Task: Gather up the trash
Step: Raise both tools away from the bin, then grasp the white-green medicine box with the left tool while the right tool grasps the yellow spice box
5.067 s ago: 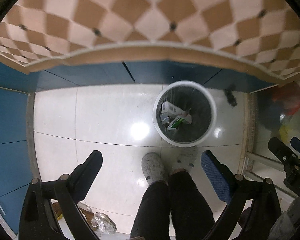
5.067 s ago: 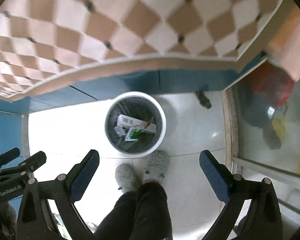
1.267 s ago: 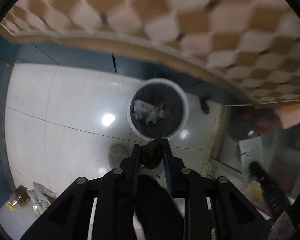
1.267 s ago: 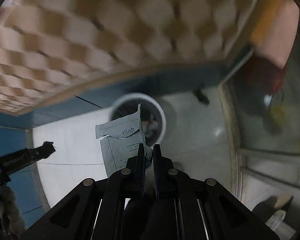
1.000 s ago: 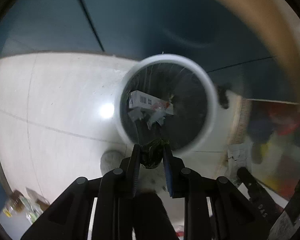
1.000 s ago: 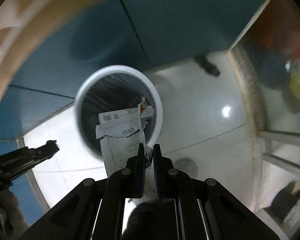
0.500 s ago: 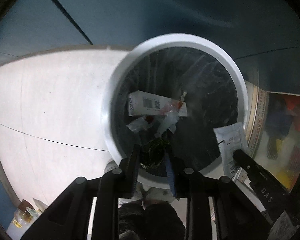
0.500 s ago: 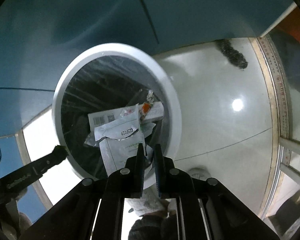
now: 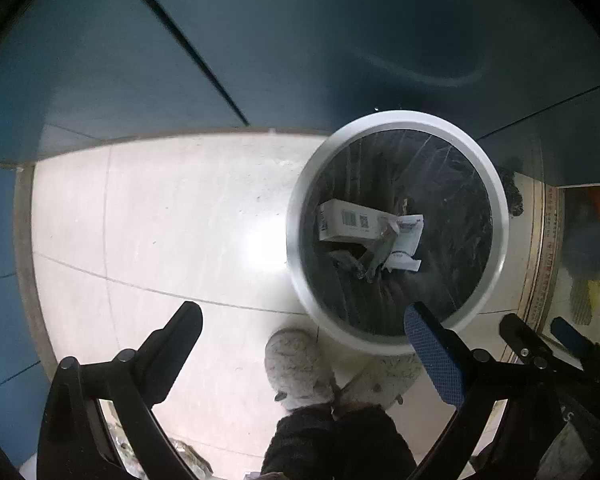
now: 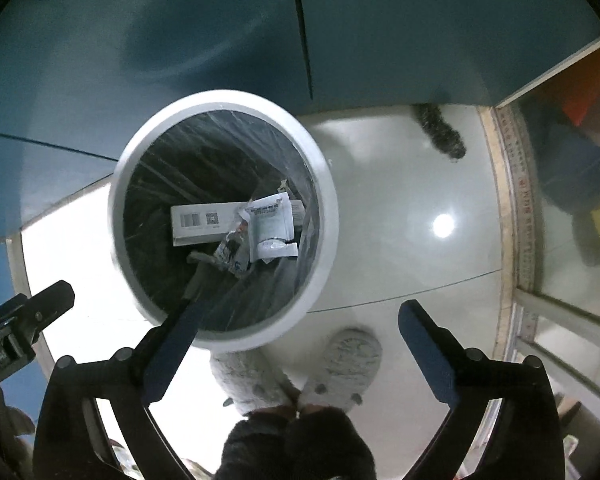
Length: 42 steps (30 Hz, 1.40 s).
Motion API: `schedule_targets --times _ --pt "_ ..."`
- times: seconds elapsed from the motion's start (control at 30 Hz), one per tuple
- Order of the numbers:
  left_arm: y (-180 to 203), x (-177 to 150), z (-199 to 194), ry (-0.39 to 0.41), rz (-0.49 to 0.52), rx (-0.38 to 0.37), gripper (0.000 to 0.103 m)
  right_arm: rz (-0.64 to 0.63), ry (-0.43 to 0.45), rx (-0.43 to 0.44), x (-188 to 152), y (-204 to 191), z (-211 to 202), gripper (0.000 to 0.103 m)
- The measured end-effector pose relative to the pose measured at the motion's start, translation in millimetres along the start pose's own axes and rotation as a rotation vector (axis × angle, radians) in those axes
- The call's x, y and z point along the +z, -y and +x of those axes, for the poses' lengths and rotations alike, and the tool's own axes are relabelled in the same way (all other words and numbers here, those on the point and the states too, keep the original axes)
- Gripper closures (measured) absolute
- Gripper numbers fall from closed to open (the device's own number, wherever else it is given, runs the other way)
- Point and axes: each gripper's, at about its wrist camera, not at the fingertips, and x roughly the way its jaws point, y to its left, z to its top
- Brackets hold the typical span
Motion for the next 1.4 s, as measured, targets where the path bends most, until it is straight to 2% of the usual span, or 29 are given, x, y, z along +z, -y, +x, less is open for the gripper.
schedule_targets --times 0.2,0.47,0.7,0.97,1.13,1.27,1.4 --pt "-8 -21 -55 0.008 -0.010 0.023 0.000 -0.012 0.026 -0.013 -11 3 -63 0.000" --pt "-13 -52 -153 0.030 -0.004 0.002 0.000 -0.104 0.115 -0.067 -32 -6 -188 0.000" --pt "-6 -74 -250 0.084 0.023 -0.025 0.000 -0.115 0.165 -0.054 -59 -12 -300 0.000" --pt "-12 -97 -360 0.173 0.028 -0.065 0.000 -0.112 0.253 -0.020 -89 -18 -429 0.000" --pt "-22 -108 -411 0.236 0.035 -0.088 0.000 -0.119 0.313 0.011 -107 -27 -497 0.000" --pt "-30 -109 -450 0.297 0.017 -0.060 0.000 -0.107 0.361 0.069 -118 -34 -540 0.000" --pt "-38 -94 -490 0.406 -0.012 -0.011 0.000 -0.077 0.413 0.133 -103 -38 -573 0.000"
